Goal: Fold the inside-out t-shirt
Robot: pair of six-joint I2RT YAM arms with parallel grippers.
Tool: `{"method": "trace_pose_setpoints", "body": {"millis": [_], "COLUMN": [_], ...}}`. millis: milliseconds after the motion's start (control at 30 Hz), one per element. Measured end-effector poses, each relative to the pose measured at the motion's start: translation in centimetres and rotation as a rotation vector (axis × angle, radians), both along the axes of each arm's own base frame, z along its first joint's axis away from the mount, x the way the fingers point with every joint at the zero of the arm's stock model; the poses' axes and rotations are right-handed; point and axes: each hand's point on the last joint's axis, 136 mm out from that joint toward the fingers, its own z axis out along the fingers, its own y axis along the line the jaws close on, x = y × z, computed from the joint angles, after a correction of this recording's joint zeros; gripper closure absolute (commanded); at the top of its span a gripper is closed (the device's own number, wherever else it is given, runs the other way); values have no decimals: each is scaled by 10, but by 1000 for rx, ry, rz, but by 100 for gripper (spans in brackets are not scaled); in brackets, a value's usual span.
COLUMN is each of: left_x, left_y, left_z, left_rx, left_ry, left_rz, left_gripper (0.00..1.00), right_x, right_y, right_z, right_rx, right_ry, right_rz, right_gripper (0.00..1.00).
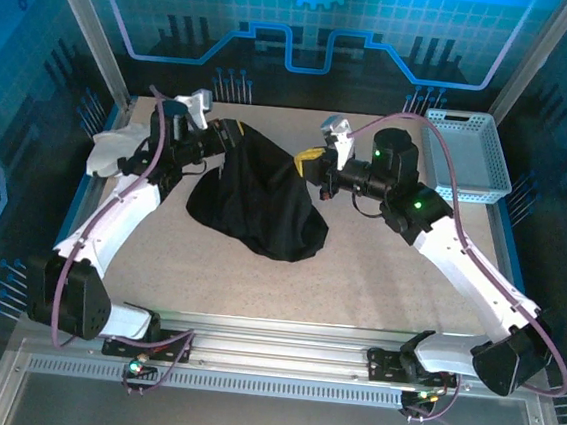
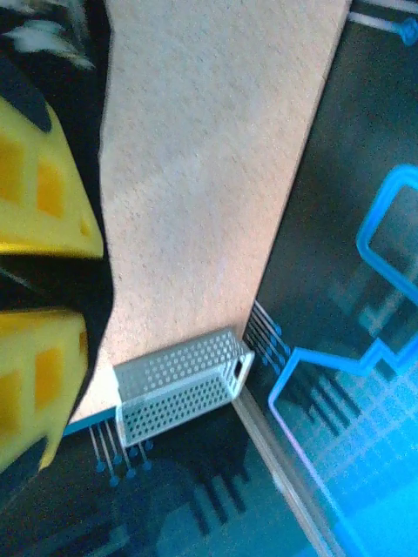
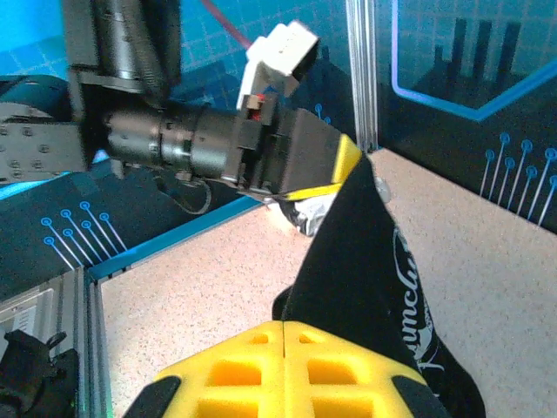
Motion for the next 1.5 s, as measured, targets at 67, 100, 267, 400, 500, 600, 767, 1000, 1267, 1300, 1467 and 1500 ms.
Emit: {"method": "trace_pose_setpoints", "body": {"millis": [67,100,267,400,500,600,767,1000,1267,1300,1467,1500], "left_x": [-13,-22,-73,-99,-112,-125,-132,-140,-164,-165,-175,-176], "left_y": [4,4,7,38,72,102,99,14,-49,-52,-77,-81], "left_z": [-10,-15,-20,-24,-32,-36,-48,-135,-207,-214,-220,-219], "left_rx": [45,65,123,186,209,166,84,147,398,434,528,529], "left_ry": [17,25,14,7,25,34,79,320,445,454,416,404], "left_rz": [14,17,13,132,261,381,375,58,-184,-198,-283,-297], "left_gripper": [57,53,35,31,25,25,26,29,33,34,46,48], "right_x": [1,1,-8,-39,-77,-113,-140,-62,-34,-31,-23,-22], "right_y": [3,7,33,73,112,137,128,63,14,6,-28,-32], "right_z": [-6,-8,-19,-49,-95,-150,-195,-193,-242,-248,-260,-259], "right_rx": [7,14,24,-23,-96,-188,-284,-297,-367,-372,-373,-370], "right_ry": [31,47,96,137,209,303,368,356,463,482,525,525], "right_rz": [8,16,65,154,264,361,418,68,-183,-209,-306,-318], "right_gripper": [100,100,100,100,85,65,54,51,51,50,50,50]}}
